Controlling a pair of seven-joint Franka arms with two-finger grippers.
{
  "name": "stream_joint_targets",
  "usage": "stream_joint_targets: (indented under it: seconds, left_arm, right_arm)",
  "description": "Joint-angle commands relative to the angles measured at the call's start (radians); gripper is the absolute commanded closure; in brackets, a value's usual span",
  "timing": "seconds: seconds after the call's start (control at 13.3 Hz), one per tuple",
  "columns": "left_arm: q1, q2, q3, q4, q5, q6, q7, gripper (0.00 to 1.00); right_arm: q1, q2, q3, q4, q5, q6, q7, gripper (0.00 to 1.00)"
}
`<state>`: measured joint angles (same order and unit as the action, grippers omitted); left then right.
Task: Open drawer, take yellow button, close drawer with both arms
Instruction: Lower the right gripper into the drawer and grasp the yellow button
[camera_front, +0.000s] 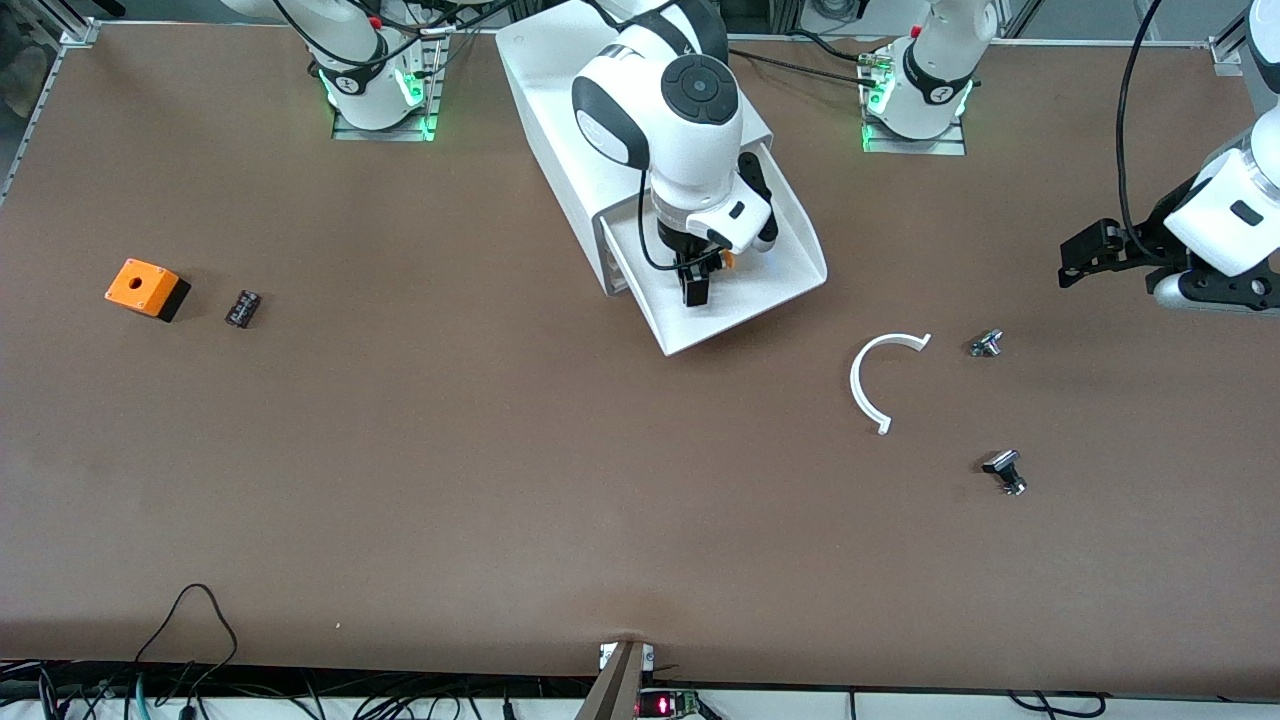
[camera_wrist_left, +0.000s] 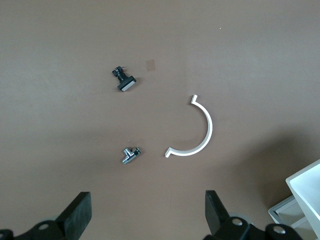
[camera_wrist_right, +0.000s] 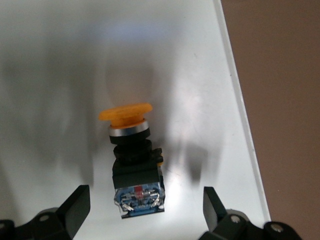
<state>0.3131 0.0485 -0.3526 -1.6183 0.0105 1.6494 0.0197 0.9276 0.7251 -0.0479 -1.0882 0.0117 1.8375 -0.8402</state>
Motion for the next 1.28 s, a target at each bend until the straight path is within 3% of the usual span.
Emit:
stream_joint_targets:
  seconds: [0.0,0.15,0.75,1.2]
  left_arm:
    - [-0.003,0.016,-0.005,0.034,0.026,-0.025,-0.009,0.00]
    - [-0.003,0.017,-0.005,0.035,0.022,-0.025,-0.010,0.00]
    - [-0.003,0.016,-0.005,0.037,0.017,-0.025,-0.010,0.00]
    - [-0.003,0.016,-0.005,0.037,0.014,-0.025,-0.010,0.00]
  right_arm:
    - [0.004,-0.006,0.011,-0.010,0.011,0.016,0.041,0.00]
    - [0.004,-0.001,0.011,-0.009,0.011,0.019,0.053,0.04]
    - [0.007,0.016,0.013,-0.006,0.007,0.032,0.059,0.56]
    - [0.010,-0.007,0.011,0.005,0.001,0.017,0.064,0.71]
